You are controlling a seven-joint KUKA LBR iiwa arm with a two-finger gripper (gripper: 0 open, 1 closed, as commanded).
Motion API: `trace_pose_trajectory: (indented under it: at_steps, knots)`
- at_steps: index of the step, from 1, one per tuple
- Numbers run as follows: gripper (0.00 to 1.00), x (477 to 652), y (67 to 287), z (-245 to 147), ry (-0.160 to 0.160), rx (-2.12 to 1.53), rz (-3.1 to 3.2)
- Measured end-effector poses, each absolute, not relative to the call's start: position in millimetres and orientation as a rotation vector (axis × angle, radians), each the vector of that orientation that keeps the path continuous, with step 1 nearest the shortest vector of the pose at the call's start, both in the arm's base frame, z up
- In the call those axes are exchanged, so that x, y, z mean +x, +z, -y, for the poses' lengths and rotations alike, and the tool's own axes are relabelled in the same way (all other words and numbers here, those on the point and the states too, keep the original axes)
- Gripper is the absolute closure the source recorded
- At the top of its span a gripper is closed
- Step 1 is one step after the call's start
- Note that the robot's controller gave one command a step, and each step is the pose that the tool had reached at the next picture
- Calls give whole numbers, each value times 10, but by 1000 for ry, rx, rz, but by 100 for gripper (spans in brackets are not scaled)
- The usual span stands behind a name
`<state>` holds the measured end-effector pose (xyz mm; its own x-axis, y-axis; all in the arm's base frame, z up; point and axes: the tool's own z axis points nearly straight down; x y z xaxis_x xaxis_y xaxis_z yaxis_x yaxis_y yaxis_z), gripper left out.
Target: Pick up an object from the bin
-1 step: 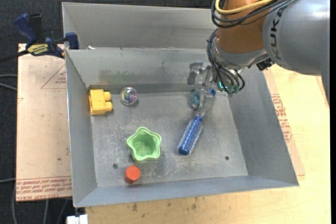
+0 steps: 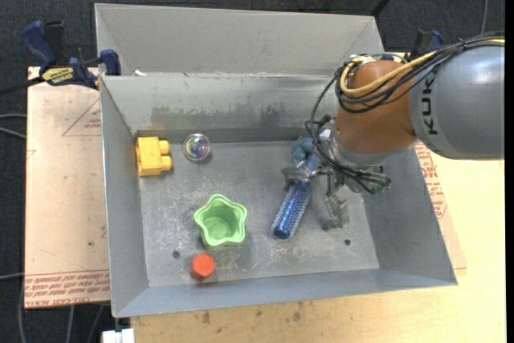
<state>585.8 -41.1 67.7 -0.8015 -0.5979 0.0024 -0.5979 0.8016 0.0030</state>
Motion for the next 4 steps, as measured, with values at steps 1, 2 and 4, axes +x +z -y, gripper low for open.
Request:
trace_pose_trajectory:
  at_steps: [1, 2, 4]
  knots:
    - [0, 5966, 1007, 47, -1, 1217, 2902]
    - [0, 6003, 1060, 208, 0, 1338, 2846]
    - [0, 6015, 689, 120, -6, 1600, 2706]
